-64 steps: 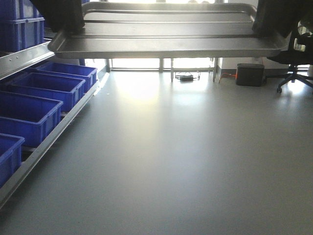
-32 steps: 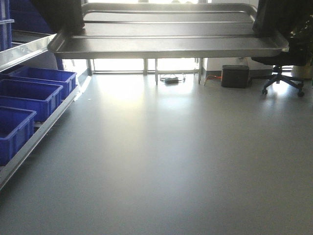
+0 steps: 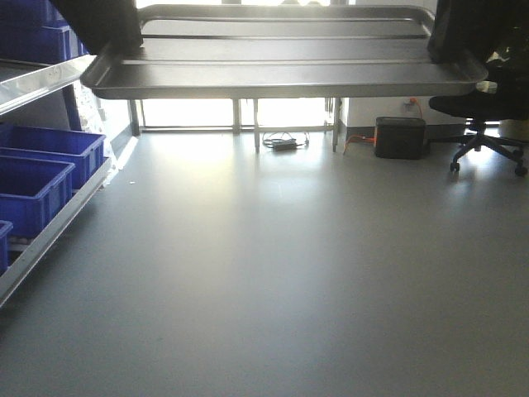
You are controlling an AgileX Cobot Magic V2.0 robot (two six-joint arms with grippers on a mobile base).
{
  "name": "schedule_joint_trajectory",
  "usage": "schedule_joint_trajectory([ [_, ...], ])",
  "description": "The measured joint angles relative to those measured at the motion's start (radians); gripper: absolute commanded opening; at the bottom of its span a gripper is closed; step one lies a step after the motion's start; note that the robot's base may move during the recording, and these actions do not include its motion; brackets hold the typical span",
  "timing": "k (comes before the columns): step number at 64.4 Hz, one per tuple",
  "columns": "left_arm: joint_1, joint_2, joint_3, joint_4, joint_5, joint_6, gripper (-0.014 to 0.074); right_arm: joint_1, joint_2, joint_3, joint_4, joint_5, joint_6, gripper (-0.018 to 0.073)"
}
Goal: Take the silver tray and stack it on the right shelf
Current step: 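Hold the tray raised in both grippers while the base drives away, then keep holding the tray while the base turns toward the other shelf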
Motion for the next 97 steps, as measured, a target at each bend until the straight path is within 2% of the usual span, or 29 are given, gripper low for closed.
schedule_joint_trajectory([
  [97,0.000,0.002,0.000,-0.006,-0.002,0.000,-0.0093,0.000,0.005,0.000,-0.004,0.000,0.000,0.0056],
])
